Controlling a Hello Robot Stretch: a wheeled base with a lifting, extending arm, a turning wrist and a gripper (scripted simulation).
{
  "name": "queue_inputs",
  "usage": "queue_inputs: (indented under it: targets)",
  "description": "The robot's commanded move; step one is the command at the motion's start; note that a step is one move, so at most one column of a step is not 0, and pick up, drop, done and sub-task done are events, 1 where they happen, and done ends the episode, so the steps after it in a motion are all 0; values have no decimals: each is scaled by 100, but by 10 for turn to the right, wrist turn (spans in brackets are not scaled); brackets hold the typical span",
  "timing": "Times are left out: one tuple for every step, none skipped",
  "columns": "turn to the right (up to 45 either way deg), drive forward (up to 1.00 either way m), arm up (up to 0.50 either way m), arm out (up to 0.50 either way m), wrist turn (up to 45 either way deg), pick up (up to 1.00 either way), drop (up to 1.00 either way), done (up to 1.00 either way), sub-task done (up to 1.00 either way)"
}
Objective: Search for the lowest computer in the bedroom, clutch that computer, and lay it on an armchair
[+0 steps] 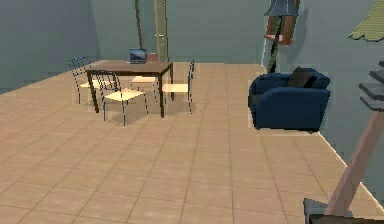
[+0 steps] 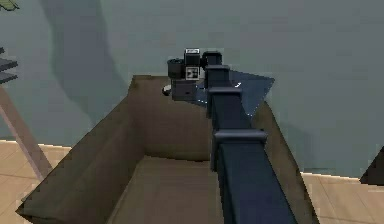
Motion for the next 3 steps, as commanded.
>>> queue_inputs:
  targets:
    - [0,0,-30,0,0,0,0,0,0]
    - [0,0,-50,0,0,0,0,0,0]
    - [0,0,0,0,0,0,100,0,0]
